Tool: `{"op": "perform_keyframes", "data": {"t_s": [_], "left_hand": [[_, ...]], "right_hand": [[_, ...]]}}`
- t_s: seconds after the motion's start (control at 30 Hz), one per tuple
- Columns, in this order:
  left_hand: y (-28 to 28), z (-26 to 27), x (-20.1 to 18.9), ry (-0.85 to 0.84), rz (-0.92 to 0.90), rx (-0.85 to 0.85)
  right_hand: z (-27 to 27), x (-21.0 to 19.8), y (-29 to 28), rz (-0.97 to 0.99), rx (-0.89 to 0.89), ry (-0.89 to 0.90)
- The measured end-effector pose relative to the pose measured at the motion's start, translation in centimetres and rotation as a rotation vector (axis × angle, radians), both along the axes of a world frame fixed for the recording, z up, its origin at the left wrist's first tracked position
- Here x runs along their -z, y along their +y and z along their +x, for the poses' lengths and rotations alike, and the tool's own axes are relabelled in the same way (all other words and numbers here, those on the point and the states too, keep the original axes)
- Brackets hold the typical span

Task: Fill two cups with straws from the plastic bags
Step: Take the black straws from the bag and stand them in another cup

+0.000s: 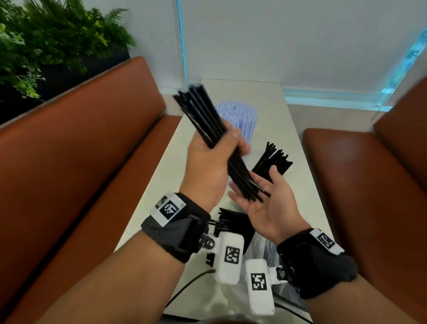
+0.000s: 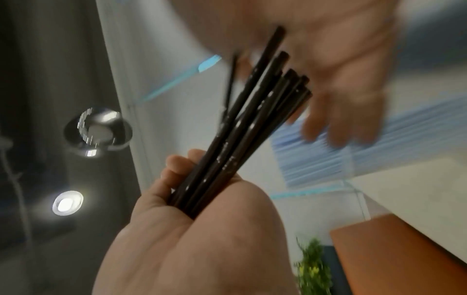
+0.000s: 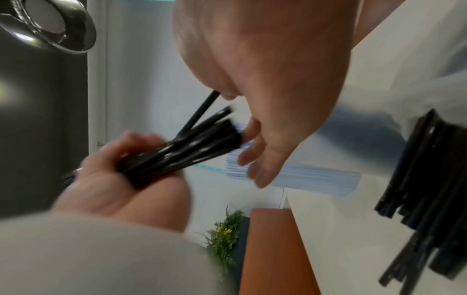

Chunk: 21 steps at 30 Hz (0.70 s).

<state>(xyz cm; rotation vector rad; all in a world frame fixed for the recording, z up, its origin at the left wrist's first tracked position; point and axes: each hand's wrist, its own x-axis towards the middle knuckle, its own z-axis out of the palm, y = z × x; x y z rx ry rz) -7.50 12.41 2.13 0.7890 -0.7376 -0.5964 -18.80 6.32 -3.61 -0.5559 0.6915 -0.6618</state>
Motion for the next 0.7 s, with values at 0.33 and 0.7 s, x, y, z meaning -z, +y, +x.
{"op": "perform_keyframes", "data": {"t_s": [0.33, 0.7], "left_hand": [[-1.1, -0.2, 1.5, -0.019, 0.15, 0.008], [-1.2, -0.1, 1.6, 0.102, 0.168, 0.034]], "right_hand": [[0.2, 0.5, -0.3, -0.288, -0.018, 0.132], [-0.2, 1.8, -0.5, -1.275, -0.264, 0.79]]}}
